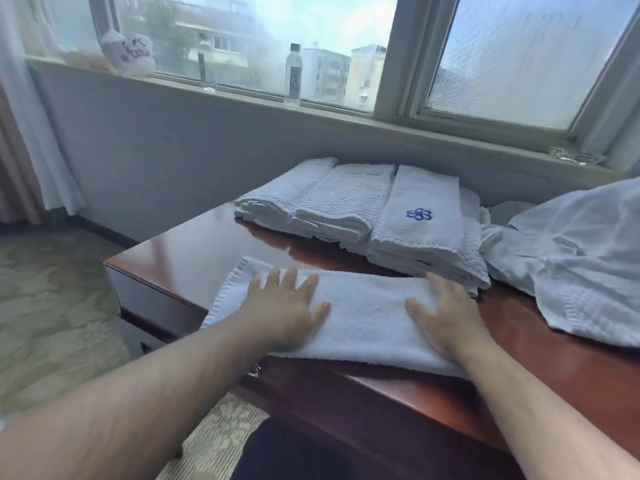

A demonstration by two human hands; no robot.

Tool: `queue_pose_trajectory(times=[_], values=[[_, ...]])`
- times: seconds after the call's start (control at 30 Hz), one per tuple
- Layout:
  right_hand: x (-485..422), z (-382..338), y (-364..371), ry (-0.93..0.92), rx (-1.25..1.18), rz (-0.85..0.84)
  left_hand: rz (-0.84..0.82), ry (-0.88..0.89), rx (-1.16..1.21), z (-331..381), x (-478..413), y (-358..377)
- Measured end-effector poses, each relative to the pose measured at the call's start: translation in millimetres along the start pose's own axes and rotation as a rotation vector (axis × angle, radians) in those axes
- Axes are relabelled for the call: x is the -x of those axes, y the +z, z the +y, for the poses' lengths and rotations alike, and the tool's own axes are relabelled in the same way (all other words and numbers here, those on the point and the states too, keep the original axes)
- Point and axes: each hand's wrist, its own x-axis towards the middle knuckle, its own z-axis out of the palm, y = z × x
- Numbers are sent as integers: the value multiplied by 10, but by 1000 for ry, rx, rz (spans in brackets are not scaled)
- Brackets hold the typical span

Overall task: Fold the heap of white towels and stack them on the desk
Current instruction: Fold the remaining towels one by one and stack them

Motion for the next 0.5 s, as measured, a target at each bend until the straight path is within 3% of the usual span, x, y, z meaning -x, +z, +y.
queue_pose_trajectory(times=[0.07,0.13,0.23,0.3,0.4,0.5], values=[[104,29,-158,260,-346,57,11,-9,10,53,70,12],[223,80,-342,442,-723,-2,20,-14,22,92,116,14],[514,116,-514,549,-1171,-246,28,-20,38,144,167,20],[722,86,-542,535,-1286,-349,38,-30,48,176,185,29],[964,12,-443,546,-1434,-270,42,-47,56,216,196,31],[1114,-145,-220,550,-1675,-45,41,-60,73,265,208,18]])
